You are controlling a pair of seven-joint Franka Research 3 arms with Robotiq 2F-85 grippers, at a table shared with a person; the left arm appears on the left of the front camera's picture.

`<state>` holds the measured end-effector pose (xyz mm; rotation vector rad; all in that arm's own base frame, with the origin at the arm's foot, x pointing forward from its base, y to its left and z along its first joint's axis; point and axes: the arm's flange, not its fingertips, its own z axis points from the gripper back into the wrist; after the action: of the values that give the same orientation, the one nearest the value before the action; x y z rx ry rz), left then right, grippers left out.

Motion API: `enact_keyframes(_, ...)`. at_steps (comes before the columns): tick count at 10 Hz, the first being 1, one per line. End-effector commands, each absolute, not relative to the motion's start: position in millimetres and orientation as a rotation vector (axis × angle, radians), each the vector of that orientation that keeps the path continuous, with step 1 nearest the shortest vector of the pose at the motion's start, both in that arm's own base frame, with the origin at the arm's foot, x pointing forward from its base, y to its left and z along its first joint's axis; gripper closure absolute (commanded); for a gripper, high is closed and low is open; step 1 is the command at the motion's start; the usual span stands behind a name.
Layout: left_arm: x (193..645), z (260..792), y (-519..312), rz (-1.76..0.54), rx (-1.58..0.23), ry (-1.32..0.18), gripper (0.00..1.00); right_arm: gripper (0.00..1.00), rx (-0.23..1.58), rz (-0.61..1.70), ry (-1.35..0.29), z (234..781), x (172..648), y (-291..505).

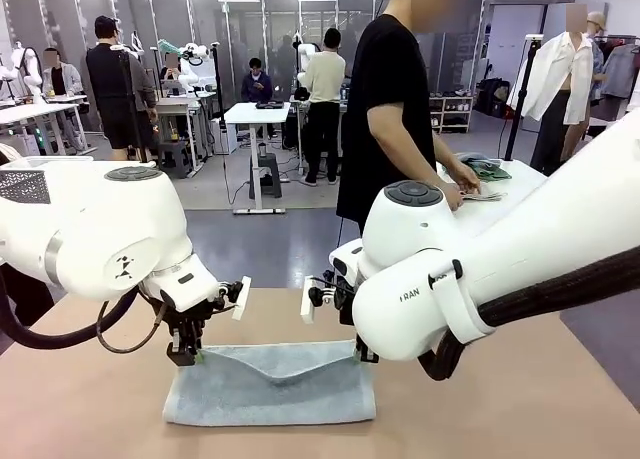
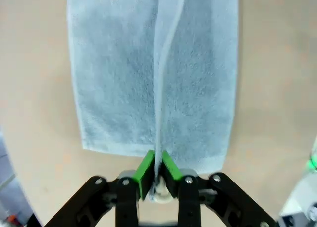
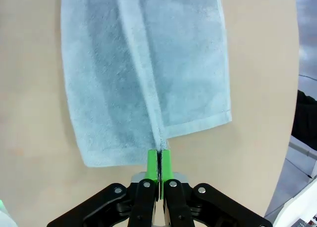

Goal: Fold the towels and place them in the basket.
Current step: When a person lays out a Towel with hook on the table, fold it in half twice.

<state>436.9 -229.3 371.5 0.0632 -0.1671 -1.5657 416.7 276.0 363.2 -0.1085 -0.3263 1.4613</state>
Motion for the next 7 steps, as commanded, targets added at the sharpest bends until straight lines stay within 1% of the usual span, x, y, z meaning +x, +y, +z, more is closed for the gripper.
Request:
enact_keyframes(1,459,366,-223,-1.616,0.001,-0.228,0.91,0.97,-0.119,1.483,-0.356,359,446,283)
enact_keyframes(4,487,352,-216,-1.552,0.007,-0.187,0.91,0.97,-0.115,1.473,-0.313,354,461,283)
enact_keyframes(7,498,341,-212,-1.528,-0.001,-0.152,0.91,0.97,-0.103,1.459,-0.280,347,472,278)
